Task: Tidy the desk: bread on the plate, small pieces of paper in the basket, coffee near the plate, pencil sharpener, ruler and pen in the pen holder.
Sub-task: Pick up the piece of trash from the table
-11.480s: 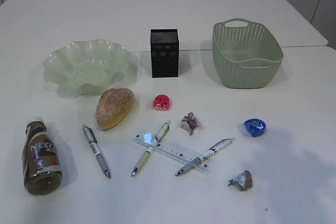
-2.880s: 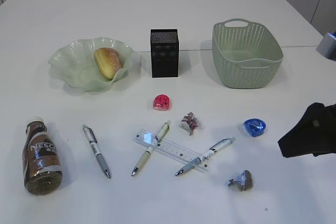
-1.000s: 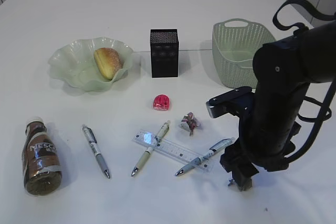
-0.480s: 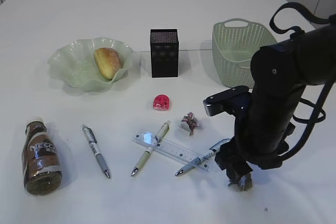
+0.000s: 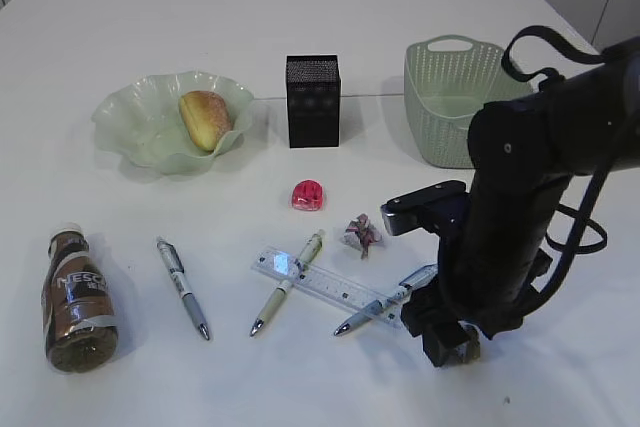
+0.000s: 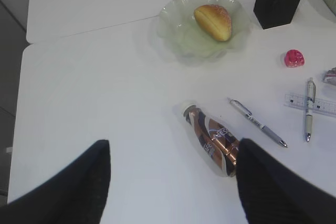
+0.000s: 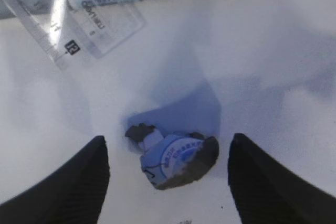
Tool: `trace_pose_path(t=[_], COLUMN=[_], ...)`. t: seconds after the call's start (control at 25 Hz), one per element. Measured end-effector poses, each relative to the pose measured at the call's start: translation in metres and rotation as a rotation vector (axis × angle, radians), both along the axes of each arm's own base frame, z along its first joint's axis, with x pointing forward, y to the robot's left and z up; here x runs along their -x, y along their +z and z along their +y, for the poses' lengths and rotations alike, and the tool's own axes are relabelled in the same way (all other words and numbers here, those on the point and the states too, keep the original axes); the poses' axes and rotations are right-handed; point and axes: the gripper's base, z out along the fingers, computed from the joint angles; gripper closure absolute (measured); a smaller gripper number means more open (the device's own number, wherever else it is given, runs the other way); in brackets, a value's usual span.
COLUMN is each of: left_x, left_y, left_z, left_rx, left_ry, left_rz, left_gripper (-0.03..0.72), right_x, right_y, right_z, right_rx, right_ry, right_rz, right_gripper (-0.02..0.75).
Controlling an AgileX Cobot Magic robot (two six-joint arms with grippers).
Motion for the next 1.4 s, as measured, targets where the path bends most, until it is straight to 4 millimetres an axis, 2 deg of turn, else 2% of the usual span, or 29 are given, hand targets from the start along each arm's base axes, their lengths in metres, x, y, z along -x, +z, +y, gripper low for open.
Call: trace_pose_path(t=[1.2, 1.28, 1.4], left_x=[0.0000, 0.0000, 0.0000], left_y=[0.0000, 0.0000, 0.0000], left_z=[0.0000, 0.0000, 0.0000], left_rx=[0.006, 0.006, 0.006], left_ry=[0.005, 0.005, 0.005], left_rz=[0.001, 0.001, 0.001], left_gripper=[0.168, 0.168, 0.169], right_x=[0.0002, 0.0000, 0.0000], right_y=[-0.0042, -0.0042, -0.0042], right_z=[-0.0001, 0.0000, 0.0000], right_rx=[0.006, 0.005, 0.005], right_ry=[0.006, 0.006, 0.007], right_rz=[0.015, 0.012, 0.012], right_gripper=[0.187, 0.199, 0.300])
